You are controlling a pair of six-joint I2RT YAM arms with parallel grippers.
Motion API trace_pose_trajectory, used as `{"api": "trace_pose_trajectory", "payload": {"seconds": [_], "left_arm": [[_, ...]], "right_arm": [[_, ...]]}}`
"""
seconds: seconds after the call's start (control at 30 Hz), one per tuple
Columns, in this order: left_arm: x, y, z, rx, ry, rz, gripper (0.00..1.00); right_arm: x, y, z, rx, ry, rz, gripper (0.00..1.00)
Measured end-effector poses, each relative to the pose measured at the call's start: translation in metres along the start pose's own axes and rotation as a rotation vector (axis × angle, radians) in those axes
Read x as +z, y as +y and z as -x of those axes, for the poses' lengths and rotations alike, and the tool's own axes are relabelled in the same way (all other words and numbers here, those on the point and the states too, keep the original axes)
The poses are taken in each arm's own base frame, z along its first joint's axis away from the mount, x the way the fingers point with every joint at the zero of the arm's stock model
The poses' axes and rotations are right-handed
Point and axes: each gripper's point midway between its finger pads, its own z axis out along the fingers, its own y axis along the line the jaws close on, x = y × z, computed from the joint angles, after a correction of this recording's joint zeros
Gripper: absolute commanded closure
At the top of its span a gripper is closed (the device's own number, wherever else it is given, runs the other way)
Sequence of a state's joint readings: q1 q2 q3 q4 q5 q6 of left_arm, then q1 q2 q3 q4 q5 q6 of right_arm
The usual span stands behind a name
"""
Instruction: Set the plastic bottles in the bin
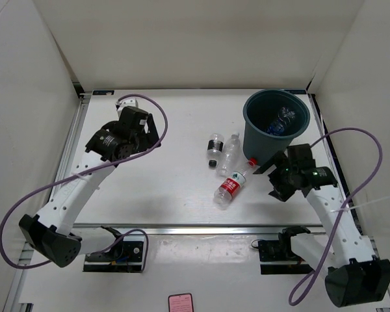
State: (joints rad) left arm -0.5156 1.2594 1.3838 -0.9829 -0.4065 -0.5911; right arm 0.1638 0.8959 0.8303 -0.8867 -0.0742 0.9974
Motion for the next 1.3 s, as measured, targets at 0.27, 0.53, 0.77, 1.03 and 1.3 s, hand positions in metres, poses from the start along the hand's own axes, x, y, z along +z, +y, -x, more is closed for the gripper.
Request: {"api": "trace_pose_trajectory", "payload": {"seconds": [0.27, 0.53, 0.77, 1.03, 1.3], "left_arm": [[-0.017, 0.001, -0.002, -0.004, -0.032, -0.074, 0.00], [-0.019, -0.004, -0.007, 0.013, -0.017, -0.111, 0.00], [-0.020, -0.007, -0.010, 0.022, -0.003, -0.126, 0.00], [-0.020, -0.005, -0.015, 0.025, 0.015, -0.122, 0.00], [-0.021, 0.001, -0.027, 0.018, 0.037, -0.117, 0.00]], "right_arm": [[0.057, -0.023, -0.040, -0.050, 0.062, -0.201, 0.01], [0.086, -0.015, -0.045, -0.141, 0.033, -0.263, 0.01], [0.087, 0.007, -0.039, -0.150, -0.004, -0.179, 0.01], [0.079, 0.026, -0.043, -0.034, 0.004, -0.103, 0.01], [0.081, 0.049, -0.063, 0.064, 0.012, -0.037, 0.01]]}}
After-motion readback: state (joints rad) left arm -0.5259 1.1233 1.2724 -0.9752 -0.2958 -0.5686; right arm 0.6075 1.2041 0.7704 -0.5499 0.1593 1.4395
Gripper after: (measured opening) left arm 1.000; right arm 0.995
